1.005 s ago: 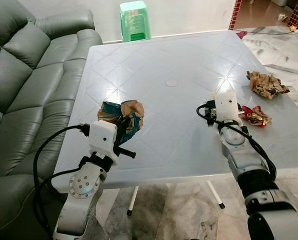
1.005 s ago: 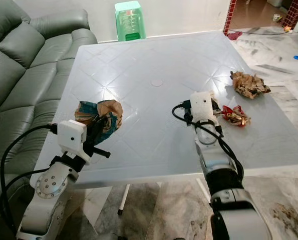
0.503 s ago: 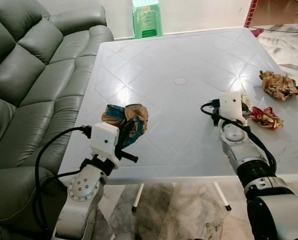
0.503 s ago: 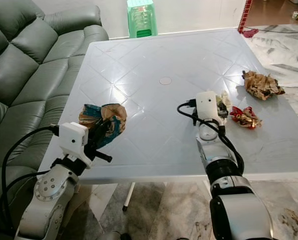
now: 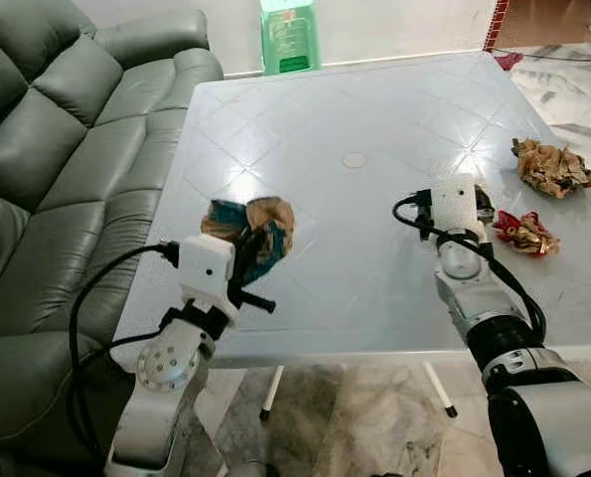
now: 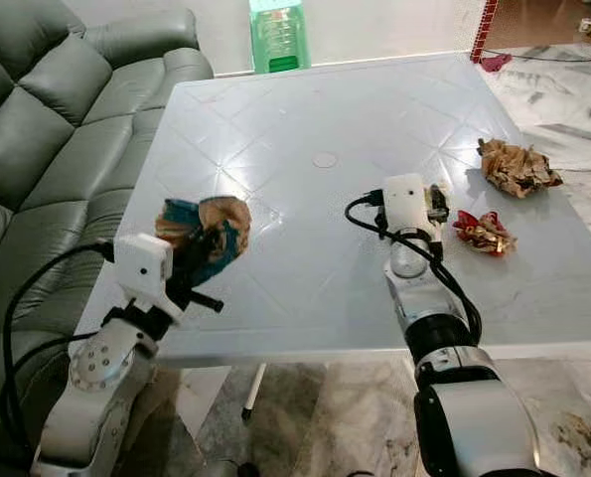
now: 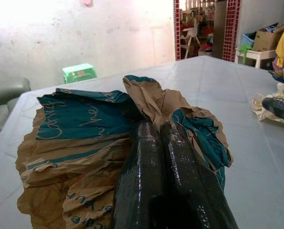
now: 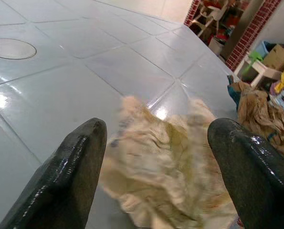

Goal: Picking trash to rubbish bin

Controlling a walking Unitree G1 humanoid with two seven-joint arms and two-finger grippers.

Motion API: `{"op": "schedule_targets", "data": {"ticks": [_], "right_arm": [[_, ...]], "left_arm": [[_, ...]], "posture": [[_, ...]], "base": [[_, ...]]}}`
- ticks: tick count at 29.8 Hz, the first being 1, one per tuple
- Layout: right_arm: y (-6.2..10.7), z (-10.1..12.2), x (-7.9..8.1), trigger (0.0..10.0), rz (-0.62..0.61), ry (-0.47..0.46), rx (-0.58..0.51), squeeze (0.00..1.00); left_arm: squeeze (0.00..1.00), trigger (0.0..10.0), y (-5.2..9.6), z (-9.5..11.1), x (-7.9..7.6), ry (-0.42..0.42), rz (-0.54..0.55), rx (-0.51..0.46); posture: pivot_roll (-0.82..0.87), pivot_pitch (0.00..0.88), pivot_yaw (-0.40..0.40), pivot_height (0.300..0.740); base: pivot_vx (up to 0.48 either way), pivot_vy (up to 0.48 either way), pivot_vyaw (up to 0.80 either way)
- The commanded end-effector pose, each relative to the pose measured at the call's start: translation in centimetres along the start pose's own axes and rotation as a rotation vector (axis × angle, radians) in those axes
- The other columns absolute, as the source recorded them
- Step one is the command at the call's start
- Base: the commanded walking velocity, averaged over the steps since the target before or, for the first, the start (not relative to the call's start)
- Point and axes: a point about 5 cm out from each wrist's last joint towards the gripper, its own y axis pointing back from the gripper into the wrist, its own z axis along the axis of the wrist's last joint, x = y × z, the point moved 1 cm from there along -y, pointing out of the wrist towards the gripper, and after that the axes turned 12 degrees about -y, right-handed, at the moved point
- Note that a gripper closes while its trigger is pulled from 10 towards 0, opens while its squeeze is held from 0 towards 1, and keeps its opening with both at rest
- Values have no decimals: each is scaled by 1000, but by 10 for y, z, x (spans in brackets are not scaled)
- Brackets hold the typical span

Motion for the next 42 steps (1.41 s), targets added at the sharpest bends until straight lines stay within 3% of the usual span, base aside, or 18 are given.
{"op": "schedule_targets", "data": {"ticks": [1,3,9,17,21,24,30,34,38,42], "right_arm": [[-1,-4,-9,10000,-49,-35,34,0],[-1,-7,-17,10000,-63,-7,26,0],[-4,8,-66,10000,-141,80,-93,0],[1,31,-97,10000,-165,110,-190,0],[3,37,-107,10000,-186,118,-201,0],[4,36,-119,10000,-227,65,-166,0],[9,30,-147,10000,-199,119,-115,0],[9,17,-145,10000,-112,107,-35,0],[9,-2,-126,10000,10,109,71,0],[5,2,-119,10000,78,67,71,0]], "left_arm": [[0,0,1,-4,2,-3,15,14],[0,0,2,-4,2,-2,17,15],[0,0,1,-7,1,8,23,18],[0,0,-5,-9,0,16,8,13],[0,0,-9,-8,-1,19,5,5],[0,0,-11,-8,-2,20,1,1],[0,0,-8,-13,-3,22,-14,13],[0,0,-10,-14,-3,25,-14,15],[0,0,-11,-16,-4,30,-17,16],[0,0,-10,-16,-4,30,-16,18]], "posture": [[36,78,67,740],[32,74,64,740],[8,64,70,740],[-32,62,82,740],[-46,58,84,740],[-51,56,87,740],[-61,54,93,740],[-68,52,90,740],[-64,52,88,740],[-60,52,90,740]], "base": [[0,0,0],[0,0,0],[0,0,0],[0,0,0],[0,0,0],[0,0,0],[0,0,0],[0,0,0],[0,0,0],[0,0,0]]}}
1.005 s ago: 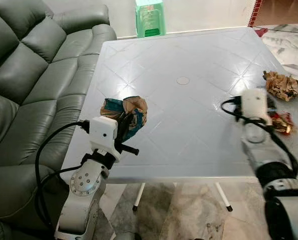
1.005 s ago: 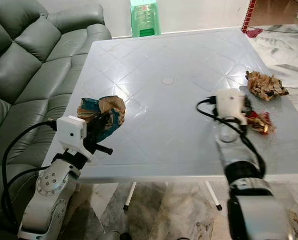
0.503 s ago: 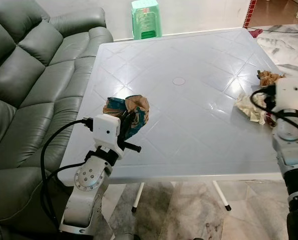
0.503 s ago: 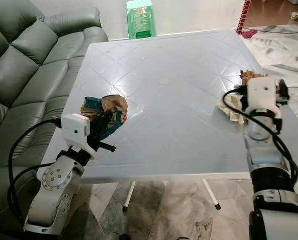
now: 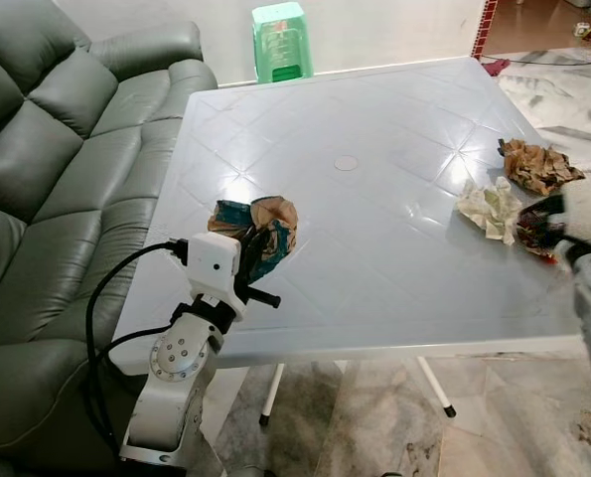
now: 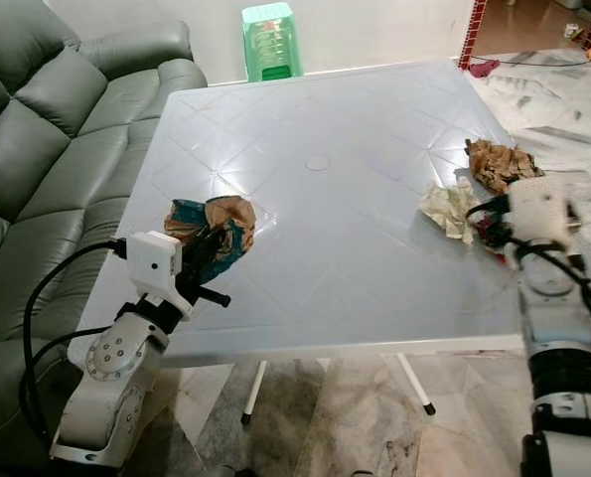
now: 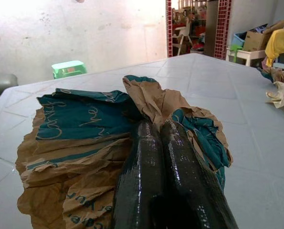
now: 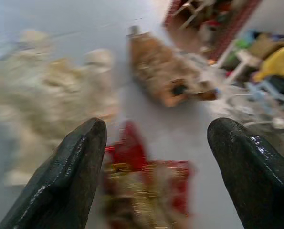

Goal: Picking trash to rubbish bin

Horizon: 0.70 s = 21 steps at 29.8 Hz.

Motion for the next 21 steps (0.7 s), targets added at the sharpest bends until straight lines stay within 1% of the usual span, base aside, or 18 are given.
{"op": "schedule_targets", "data": {"ticks": [1,3,5,7,9,12,16,18,19,20,21], "right_arm": [[-4,12,5,10000,50,-34,-25,0],[-7,25,15,10000,121,-34,-70,0],[-9,31,22,10000,153,-48,-75,0],[-11,31,30,10000,183,-48,-63,0],[-13,26,39,10000,206,-50,-28,0],[-15,19,46,10000,222,-71,20,0],[-19,12,56,10000,239,-75,75,0],[-19,10,57,10000,237,-74,86,0],[-19,2,59,10000,221,-75,143,0],[-19,2,59,10000,221,-75,143,0],[-19,-3,60,4941,211,-92,166,0]], "left_arm": [[0,0,0,-1,2,-5,-4,-1],[0,0,1,-1,3,-7,-5,2],[0,0,1,-2,4,-10,-4,2],[0,0,0,-2,5,-10,-4,2],[0,0,-2,-1,4,-9,-3,1],[0,0,-2,-1,4,-9,-6,3],[0,0,0,-2,3,-7,-9,9],[0,0,0,-2,3,-7,-9,10],[0,0,2,-3,3,-7,-8,14],[0,0,2,-3,3,-7,-8,14],[0,0,3,-3,4,-8,-6,17]], "posture": [[-60,52,92,740],[-60,51,93,740],[-61,50,93,740],[-61,50,94,740],[-61,50,94,740],[-56,50,95,740],[-46,52,95,740],[-39,52,94,740],[-31,54,92,740],[-31,54,92,740],[-26,55,90,740]], "base": [[0,0,0],[0,0,0],[0,0,0],[0,0,0],[0,0,0],[0,0,0],[0,0,0],[0,0,0],[0,0,0],[0,0,0],[0,0,0]]}}
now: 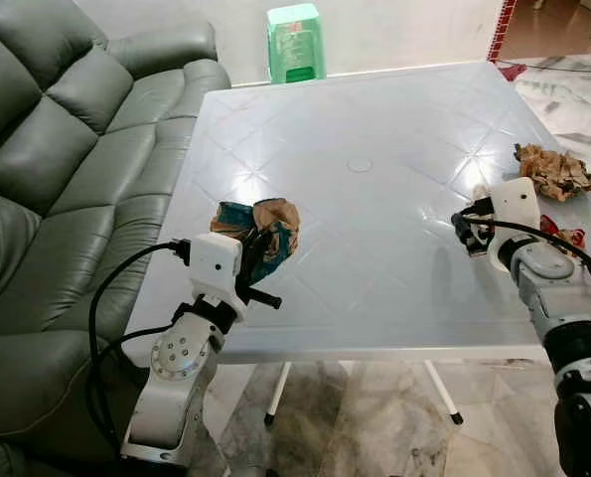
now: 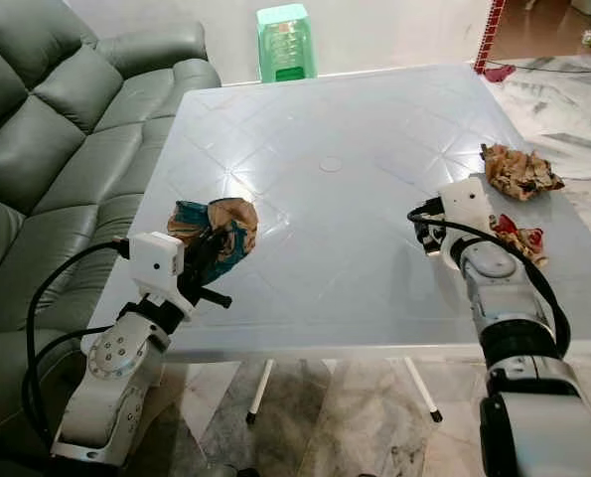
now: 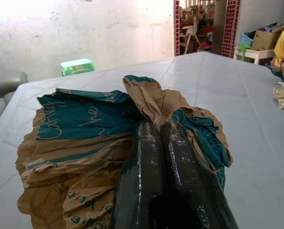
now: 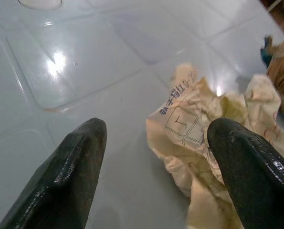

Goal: Picking trash to rubbish bin

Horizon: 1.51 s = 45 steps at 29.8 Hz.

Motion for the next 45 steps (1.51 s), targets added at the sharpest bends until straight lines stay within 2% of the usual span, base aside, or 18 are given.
{"op": "schedule_targets", "data": {"ticks": [1,2,11,17,24,27,28,29,30,31,34,39,40,43,45], "right_arm": [[-2,-5,4,4941,-3,-10,34,0],[-2,-6,5,0,-6,-14,37,0],[-2,-8,0,0,-102,-62,18,0],[1,-13,-3,0,-132,-112,12,0],[2,-15,-3,0,-143,-118,6,0],[4,-4,-2,0,-144,-88,-72,0],[5,8,0,353,-133,-62,-140,0],[10,30,3,10000,-124,7,-270,0],[10,30,3,10000,-124,7,-270,0],[14,40,2,10000,-143,40,-333,0],[17,44,-5,10000,-189,61,-355,0],[21,37,-18,10000,-251,81,-333,0],[22,34,-21,10000,-267,62,-324,0],[23,32,-22,10000,-273,78,-318,0],[21,22,-29,10000,-322,37,-259,0]], "left_arm": [[0,0,2,1,4,-9,9,3],[0,0,3,1,4,-9,10,4],[0,0,6,0,5,-10,11,15],[0,0,5,0,4,-7,2,15],[0,0,5,0,4,-7,1,15],[0,0,5,1,5,-8,2,13],[0,0,5,0,5,-8,4,14],[0,0,5,1,6,-8,8,14],[0,0,5,1,6,-8,8,14],[0,0,6,0,5,-7,9,14],[0,0,5,0,4,-5,3,15],[0,0,5,1,3,-4,-4,12],[0,0,5,1,4,-6,-2,12],[0,0,5,0,5,-7,-1,14],[0,0,6,0,5,-8,-3,18]], "posture": [[-26,55,90,740],[-22,58,89,740],[-19,64,91,740],[-25,66,98,740],[-28,66,101,740],[-27,67,99,740],[-28,68,100,740],[-30,68,100,740],[-30,68,100,740],[-31,69,103,740],[-31,70,105,740],[-29,71,107,740],[-29,71,106,740],[-29,72,106,740],[-26,73,105,740]], "base": [[0,0,0],[0,0,0],[0,0,0],[0,0,0],[0,0,0],[0,0,0],[0,0,0],[0,0,0],[0,0,0],[0,0,0],[0,0,0],[0,0,0],[0,0,0],[0,0,0],[0,0,0]]}}
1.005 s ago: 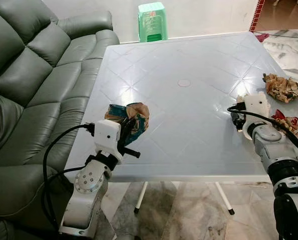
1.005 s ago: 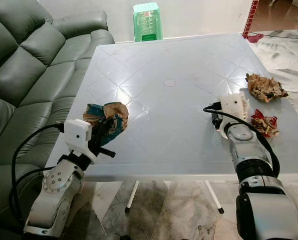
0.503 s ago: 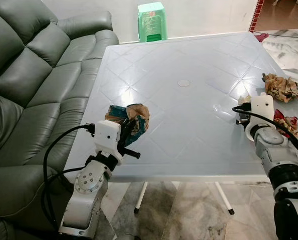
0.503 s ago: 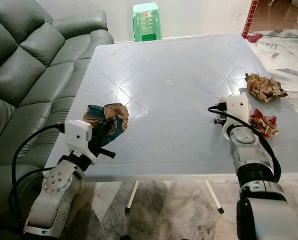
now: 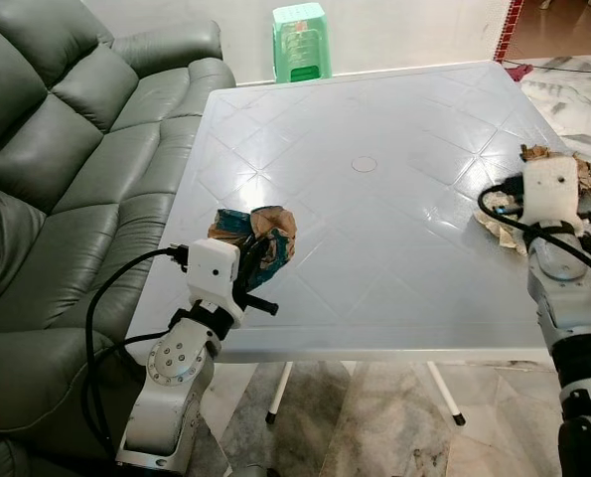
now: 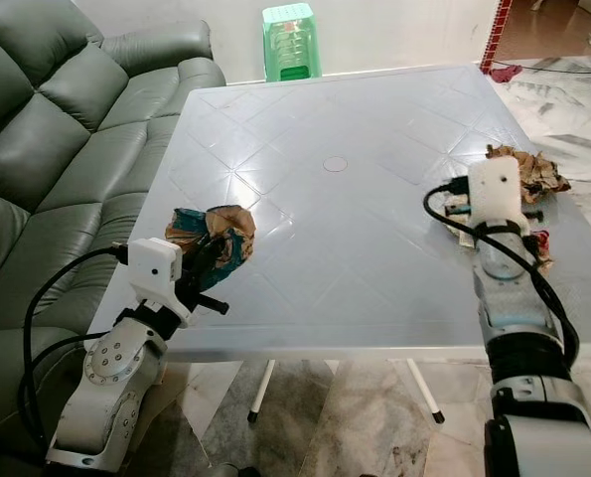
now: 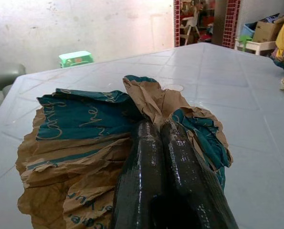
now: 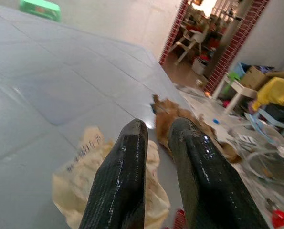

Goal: Picking trash to rubbish bin

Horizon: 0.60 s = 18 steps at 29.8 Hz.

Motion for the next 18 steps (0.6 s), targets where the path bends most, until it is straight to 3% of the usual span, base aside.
{"op": "schedule_targets", "data": {"ticks": [1,2,3,4,11,18], "right_arm": [[0,-7,-4,10000,-31,-16,44,0],[0,-8,-4,10000,-34,-44,45,165],[0,-9,-4,10000,-37,-63,45,165],[0,-8,-3,10000,-33,-66,47,1000],[-2,-4,1,10000,-39,-88,41,1000],[-2,-15,11,10000,8,-125,110,1000]], "left_arm": [[0,0,2,3,3,-6,2,-7],[0,0,2,3,3,-5,1,-8],[0,0,2,3,2,-5,1,-8],[0,0,2,4,2,-4,1,-9],[0,0,3,3,1,-2,0,-5],[0,0,2,3,1,-1,-2,-6]], "posture": [[-26,73,105,740],[-26,73,105,740],[-24,73,104,740],[-23,73,104,740],[-22,74,103,740],[-21,72,101,740]], "base": [[0,0,0],[0,0,0],[0,0,0],[0,0,0],[0,0,0],[0,0,0]]}}
